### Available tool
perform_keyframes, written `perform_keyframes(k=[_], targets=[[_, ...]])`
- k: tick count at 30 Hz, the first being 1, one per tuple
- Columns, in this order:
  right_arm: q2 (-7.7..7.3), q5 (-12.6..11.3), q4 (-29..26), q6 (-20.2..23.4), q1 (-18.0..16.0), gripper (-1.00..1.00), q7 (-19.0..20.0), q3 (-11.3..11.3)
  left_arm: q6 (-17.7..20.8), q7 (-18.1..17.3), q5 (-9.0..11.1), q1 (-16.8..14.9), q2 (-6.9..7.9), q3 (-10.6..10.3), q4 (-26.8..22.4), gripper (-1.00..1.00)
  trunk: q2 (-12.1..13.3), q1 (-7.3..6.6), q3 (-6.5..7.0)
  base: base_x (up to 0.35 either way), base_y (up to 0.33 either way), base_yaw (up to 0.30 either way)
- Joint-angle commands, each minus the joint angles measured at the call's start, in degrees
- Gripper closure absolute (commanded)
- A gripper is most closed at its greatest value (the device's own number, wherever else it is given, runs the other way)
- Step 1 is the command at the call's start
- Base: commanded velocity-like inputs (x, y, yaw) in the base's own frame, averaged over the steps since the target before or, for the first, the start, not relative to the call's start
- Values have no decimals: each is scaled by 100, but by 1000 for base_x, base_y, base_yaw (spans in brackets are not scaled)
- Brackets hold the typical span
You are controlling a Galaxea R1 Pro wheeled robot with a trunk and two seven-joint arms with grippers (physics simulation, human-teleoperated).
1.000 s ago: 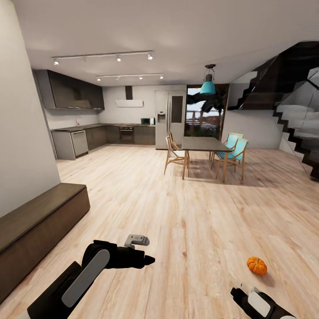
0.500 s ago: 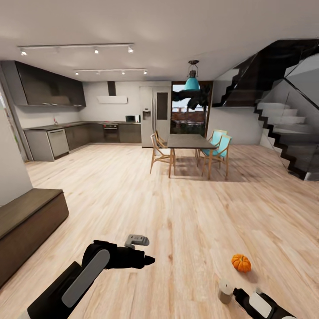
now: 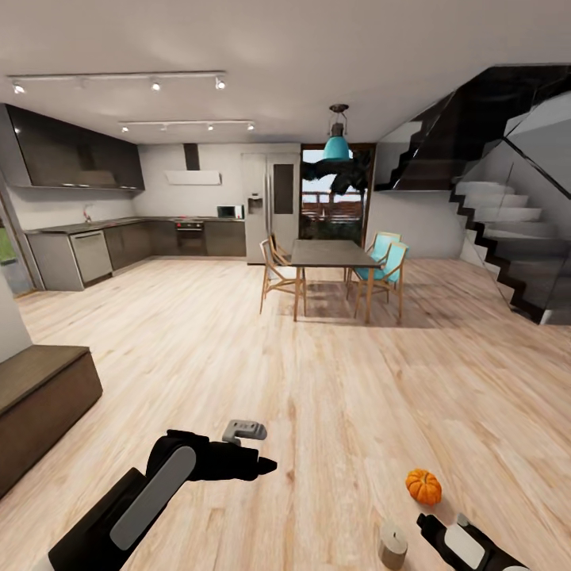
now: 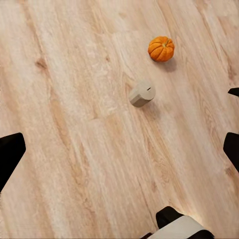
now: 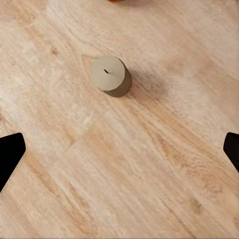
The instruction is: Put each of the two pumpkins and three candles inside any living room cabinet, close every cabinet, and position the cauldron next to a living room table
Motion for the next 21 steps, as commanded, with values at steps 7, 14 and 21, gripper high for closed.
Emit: perform_keyframes(k=[7,14,21], targets=[[-13,-47,-22,44,-5,-100,-26,36,4,60,59,-6,5,-10,-6,-100,-3,2,-7,182,-1,-5],[-17,-44,-19,41,-2,-100,-11,36,4,60,59,-4,21,-2,-6,-100,-3,2,-7,90,42,-109],[-19,-27,-21,34,-4,-100,-8,47,4,60,57,-4,22,3,-6,-100,-3,2,-7,49,5,-281]])
